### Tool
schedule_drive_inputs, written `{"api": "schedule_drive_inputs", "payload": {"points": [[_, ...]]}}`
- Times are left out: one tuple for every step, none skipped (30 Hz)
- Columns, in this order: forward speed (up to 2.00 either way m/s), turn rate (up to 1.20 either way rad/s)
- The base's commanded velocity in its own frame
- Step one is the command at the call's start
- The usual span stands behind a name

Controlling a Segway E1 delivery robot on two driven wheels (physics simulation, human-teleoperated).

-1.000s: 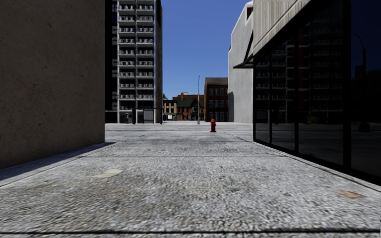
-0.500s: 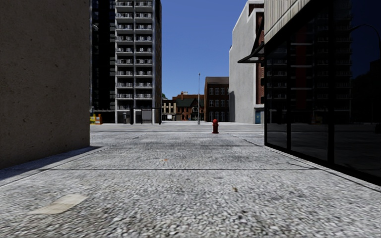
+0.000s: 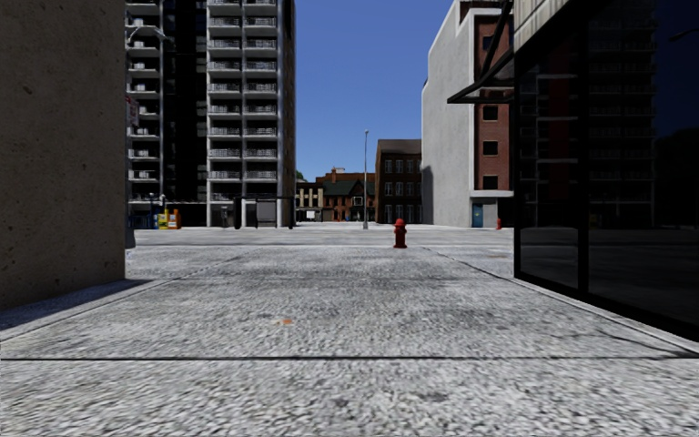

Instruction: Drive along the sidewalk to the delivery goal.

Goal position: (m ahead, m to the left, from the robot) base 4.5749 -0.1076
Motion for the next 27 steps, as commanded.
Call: {"api": "schedule_drive_inputs", "payload": {"points": [[2.00, 0.00], [2.00, 0.00], [2.00, 0.00], [2.00, 0.00], [2.00, 0.00], [2.00, 0.00], [2.00, 0.00], [2.00, 0.00], [2.00, 0.00], [2.00, 0.00], [2.00, 0.00], [2.00, 0.00], [2.00, 0.00], [2.00, 0.00], [2.00, 0.00], [2.00, 0.00], [2.00, 0.00], [2.00, 0.00], [2.00, 0.00], [2.00, 0.00], [2.00, 0.00], [2.00, 0.00], [2.00, 0.00], [2.00, 0.00], [2.00, 0.00], [2.00, 0.00], [2.00, 0.00]]}}
